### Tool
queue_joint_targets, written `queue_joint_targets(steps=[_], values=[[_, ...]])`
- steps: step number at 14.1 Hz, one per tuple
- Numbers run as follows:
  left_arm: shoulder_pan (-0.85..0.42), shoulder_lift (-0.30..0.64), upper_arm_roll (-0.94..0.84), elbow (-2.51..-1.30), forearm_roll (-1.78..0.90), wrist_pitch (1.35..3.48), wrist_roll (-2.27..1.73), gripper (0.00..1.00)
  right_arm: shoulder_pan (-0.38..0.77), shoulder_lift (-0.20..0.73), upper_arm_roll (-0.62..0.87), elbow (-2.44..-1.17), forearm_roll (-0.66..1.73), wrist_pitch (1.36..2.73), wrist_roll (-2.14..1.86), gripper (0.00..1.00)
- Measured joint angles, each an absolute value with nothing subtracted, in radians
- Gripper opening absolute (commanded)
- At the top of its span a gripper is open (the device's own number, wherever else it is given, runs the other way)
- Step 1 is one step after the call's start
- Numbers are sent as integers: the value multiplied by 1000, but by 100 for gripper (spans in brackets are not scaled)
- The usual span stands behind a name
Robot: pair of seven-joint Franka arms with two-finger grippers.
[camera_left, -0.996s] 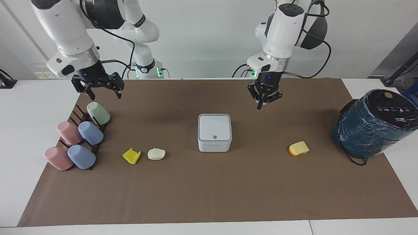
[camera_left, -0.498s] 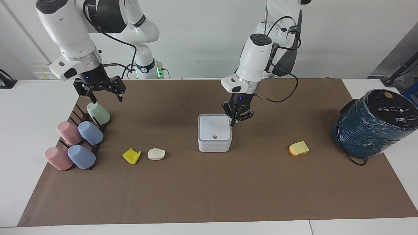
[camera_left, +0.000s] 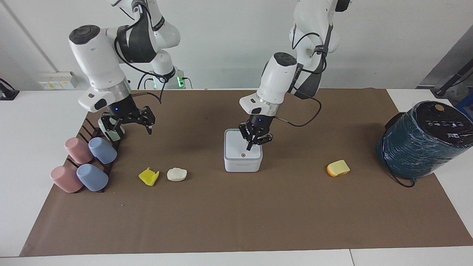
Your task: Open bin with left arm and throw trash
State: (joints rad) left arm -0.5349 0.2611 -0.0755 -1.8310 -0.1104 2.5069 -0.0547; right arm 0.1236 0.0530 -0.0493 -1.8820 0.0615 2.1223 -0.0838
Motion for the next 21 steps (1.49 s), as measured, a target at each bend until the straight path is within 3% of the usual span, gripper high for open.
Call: queue_joint_targets(steps=[6, 10, 17, 18, 21], values=[[-550, 335, -75, -1819, -111, 2607, -56, 0, 168, 304, -34, -1899, 125, 2425, -254, 100], [-554, 334, -70, -1808, -111, 2580, -56, 0, 172, 391, 11, -1898, 131, 2518, -274, 100], [-554, 169, -54, -1780, -112, 2112, -59, 0, 190, 418, 16, -1909, 132, 2522, -274, 100], [-554, 146, -52, -1780, -112, 2040, -59, 0, 190, 418, 15, -1913, 132, 2522, -275, 88], [-531, 84, -48, -1781, -111, 1847, -61, 0, 187, 419, 12, -1921, 132, 2522, -293, 28]])
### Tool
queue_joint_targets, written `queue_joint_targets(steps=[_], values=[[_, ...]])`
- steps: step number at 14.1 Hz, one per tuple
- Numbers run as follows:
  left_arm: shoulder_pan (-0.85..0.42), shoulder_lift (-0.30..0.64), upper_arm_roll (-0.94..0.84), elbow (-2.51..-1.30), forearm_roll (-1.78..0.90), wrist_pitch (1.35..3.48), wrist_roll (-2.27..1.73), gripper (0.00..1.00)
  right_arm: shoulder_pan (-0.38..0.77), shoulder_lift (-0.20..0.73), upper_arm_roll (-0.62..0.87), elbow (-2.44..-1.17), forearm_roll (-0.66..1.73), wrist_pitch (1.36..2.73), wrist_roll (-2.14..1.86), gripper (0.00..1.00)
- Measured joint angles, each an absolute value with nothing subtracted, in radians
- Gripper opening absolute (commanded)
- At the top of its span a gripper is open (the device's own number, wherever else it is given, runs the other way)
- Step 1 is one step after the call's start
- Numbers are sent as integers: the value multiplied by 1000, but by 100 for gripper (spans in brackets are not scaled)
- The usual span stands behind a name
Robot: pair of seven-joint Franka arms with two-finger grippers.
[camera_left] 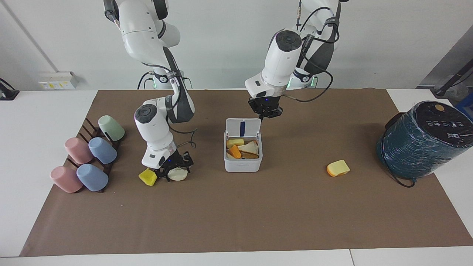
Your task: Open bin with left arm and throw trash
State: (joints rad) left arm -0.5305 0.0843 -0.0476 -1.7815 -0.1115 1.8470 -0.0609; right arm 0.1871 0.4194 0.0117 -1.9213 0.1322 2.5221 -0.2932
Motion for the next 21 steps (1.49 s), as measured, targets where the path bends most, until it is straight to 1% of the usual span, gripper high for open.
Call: queue_joint_targets(steps=[1, 3, 4, 5, 6, 7, 9, 11, 13, 15, 18, 21], values=[[-508, 69, -46, -1783, -111, 1809, -61, 0, 186, 419, 12, -1921, 132, 2522, -298, 23], [-444, 51, -42, -1804, -99, 1805, -59, 0, 184, 419, 12, -1920, 133, 2521, -299, 0], [-406, 50, -41, -1825, -89, 1842, -57, 24, 184, 417, 12, -1918, 134, 2519, -299, 0], [-367, 50, -39, -1851, -79, 1894, -46, 39, 183, 416, 12, -1914, 136, 2515, -293, 0], [-323, 53, -38, -1881, -70, 1953, -19, 81, 182, 414, 11, -1907, 137, 2508, -266, 0], [-276, 57, -38, -1905, -69, 2005, 21, 100, 179, 412, 11, -1892, 137, 2488, -227, 0], [-208, 70, -35, -1940, -69, 2097, 82, 100, 178, 400, 12, -1835, 137, 2409, -127, 0], [-192, 82, -37, -1960, -69, 2163, 88, 100, 182, 380, 19, -1764, 146, 2320, -1, 0], [-181, 106, -37, -1973, -68, 2223, 88, 100, 188, 359, 55, -1710, 211, 2270, 125, 0], [-149, 149, -37, -1980, -65, 2293, 129, 100, 194, 348, 97, -1682, 271, 2265, 240, 0], [-99, 222, -37, -1981, -65, 2391, 232, 100, 209, 347, 167, -1665, 293, 2265, 412, 0], [-76, 269, -37, -1981, -49, 2452, 322, 100, 287, 347, 182, -1669, 294, 2259, 529, 0]])
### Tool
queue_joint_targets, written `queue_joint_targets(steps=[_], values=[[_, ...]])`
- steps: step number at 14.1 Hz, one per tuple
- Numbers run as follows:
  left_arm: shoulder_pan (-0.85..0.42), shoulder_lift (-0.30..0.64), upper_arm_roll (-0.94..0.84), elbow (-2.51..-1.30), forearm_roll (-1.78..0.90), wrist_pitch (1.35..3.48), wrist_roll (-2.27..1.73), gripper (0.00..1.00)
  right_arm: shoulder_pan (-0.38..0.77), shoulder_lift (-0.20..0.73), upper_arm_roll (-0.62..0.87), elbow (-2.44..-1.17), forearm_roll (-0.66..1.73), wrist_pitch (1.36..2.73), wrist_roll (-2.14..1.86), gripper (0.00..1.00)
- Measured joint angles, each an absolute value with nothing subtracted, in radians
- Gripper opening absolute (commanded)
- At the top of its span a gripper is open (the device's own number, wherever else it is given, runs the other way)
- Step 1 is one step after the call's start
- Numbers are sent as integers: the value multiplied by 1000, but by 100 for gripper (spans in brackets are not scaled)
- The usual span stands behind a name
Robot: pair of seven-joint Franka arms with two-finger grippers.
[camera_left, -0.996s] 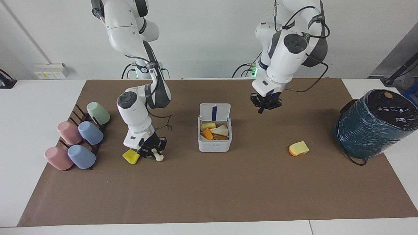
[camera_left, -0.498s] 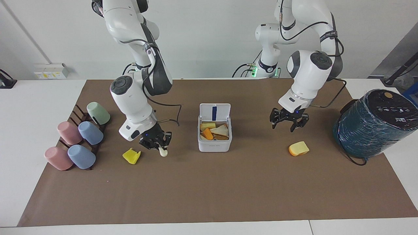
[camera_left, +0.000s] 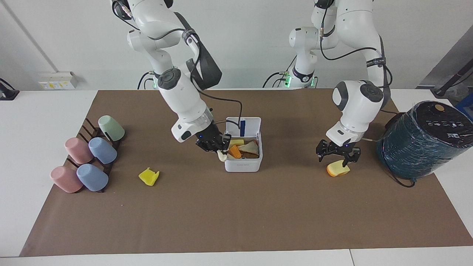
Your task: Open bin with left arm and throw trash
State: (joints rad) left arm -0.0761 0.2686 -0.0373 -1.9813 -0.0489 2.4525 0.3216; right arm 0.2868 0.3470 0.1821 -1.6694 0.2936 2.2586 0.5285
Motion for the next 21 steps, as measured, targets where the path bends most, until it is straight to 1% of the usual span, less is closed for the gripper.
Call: queue_joint_targets(steps=[1, 2, 3, 4, 6, 7, 8, 9, 10, 11, 15, 17, 19, 21], values=[[-64, 286, -37, -1981, -48, 2469, 362, 100, 312, 346, 183, -1676, 294, 2259, 559, 5], [-54, 300, -37, -1982, -48, 2480, 393, 100, 335, 345, 183, -1685, 294, 2259, 583, 18], [-48, 312, -38, -1982, -48, 2484, 411, 100, 351, 342, 184, -1694, 294, 2259, 600, 35], [-46, 318, -38, -1982, -48, 2485, 420, 100, 360, 338, 183, -1703, 294, 2259, 606, 56], [-46, 320, -40, -1986, -47, 2486, 425, 100, 359, 334, 182, -1711, 294, 2259, 606, 83], [-46, 320, -41, -1992, -47, 2486, 426, 100, 359, 334, 179, -1711, 294, 2259, 606, 93], [-46, 320, -42, -1999, -47, 2486, 429, 81, 358, 334, 177, -1711, 294, 2259, 606, 100], [-46, 320, -43, -2004, -46, 2486, 440, 56, 358, 334, 177, -1711, 294, 2259, 606, 100], [-46, 320, -43, -2009, -45, 2486, 464, 26, 359, 333, 177, -1711, 294, 2259, 606, 100], [-46, 320, -43, -2010, -44, 2487, 495, 1, 359, 333, 177, -1711, 294, 2260, 606, 100], [-45, 317, -39, -2009, -44, 2488, 565, 0, 359, 324, 176, -1711, 289, 2262, 605, 100], [-45, 315, -40, -2002, -43, 2479, 572, 0, 350, 309, 170, -1707, 225, 2262, 602, 100], [-46, 314, -47, -1978, -43, 2447, 572, 0, 299, 273, 167, -1705, 120, 2262, 596, 100], [-49, 308, -61, -1952, -43, 2422, 572, 0, 211, 243, 164, -1706, 80, 2260, 486, 100]])
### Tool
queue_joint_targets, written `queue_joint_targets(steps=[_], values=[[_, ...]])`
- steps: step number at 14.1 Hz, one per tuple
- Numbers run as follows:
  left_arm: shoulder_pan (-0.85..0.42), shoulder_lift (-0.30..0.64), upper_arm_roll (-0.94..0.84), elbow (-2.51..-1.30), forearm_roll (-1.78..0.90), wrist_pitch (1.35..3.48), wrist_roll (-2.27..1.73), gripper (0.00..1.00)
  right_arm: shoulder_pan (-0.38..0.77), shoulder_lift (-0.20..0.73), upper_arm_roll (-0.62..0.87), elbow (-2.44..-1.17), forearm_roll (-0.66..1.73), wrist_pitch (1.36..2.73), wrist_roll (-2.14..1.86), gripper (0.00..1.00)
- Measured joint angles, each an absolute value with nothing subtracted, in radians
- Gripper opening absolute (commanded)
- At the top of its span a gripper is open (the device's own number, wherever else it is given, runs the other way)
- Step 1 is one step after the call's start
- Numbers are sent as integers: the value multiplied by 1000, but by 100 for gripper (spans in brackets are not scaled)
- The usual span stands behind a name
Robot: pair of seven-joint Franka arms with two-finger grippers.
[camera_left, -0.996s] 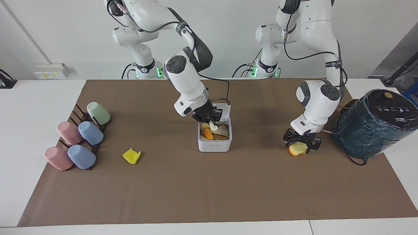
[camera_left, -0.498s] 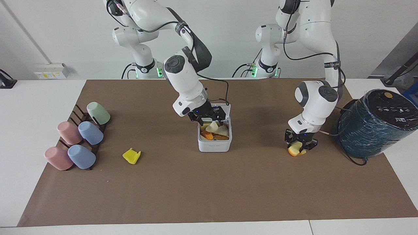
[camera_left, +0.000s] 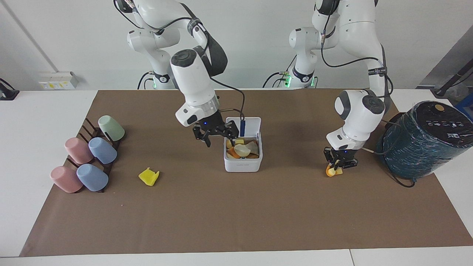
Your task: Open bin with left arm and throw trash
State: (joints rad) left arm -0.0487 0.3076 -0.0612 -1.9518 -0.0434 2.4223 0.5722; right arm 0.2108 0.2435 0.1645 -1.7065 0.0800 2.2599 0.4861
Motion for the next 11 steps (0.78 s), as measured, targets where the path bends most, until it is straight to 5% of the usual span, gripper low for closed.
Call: queue_joint_targets(steps=[5, 11], values=[[-83, 271, -116, -1902, -67, 2362, 565, 0, -6, 251, 160, -1763, 78, 2264, 21, 100], [-102, 263, -211, -1809, -212, 2280, 495, 0, -93, 328, 159, -1927, 78, 2495, -189, 100]])
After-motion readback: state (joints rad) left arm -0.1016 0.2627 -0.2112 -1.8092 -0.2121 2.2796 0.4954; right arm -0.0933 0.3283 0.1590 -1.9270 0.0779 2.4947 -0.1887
